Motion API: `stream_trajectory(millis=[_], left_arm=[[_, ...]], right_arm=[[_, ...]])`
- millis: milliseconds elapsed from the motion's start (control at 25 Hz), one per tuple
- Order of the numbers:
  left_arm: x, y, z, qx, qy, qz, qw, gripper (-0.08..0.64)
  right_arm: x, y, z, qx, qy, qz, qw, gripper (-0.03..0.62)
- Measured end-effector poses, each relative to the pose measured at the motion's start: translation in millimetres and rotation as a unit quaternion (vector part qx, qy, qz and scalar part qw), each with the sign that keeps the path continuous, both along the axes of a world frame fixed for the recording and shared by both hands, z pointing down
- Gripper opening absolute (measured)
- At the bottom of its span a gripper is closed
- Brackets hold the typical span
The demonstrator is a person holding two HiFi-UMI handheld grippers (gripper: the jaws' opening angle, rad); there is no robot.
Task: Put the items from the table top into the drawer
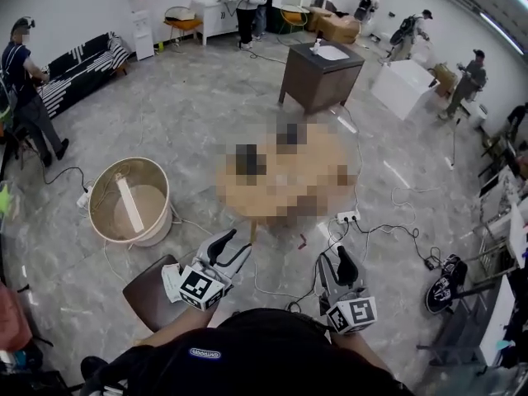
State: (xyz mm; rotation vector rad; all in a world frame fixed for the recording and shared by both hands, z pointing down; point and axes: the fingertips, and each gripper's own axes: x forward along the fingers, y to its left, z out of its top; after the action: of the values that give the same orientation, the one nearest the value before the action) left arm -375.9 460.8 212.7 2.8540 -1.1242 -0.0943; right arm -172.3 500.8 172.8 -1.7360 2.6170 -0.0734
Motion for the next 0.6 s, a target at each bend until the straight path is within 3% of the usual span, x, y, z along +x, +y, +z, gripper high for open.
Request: stream_trajectory(millis=[320,600], left_arm=[[-6.0,-24.8,-4.3,0.009,0.003,-0.019,0.9998,0.187],[-1.5,-49.9,5.2,-0.003,-0.007,-0.035,0.9993,0.187]], right_arm=[[18.4,-5.4,-6.6,0.005,-0.007,0.038,0.999,0.217],[25.6,-35.8,8.7,0.001,-0.013,0.023,1.000,0.218]])
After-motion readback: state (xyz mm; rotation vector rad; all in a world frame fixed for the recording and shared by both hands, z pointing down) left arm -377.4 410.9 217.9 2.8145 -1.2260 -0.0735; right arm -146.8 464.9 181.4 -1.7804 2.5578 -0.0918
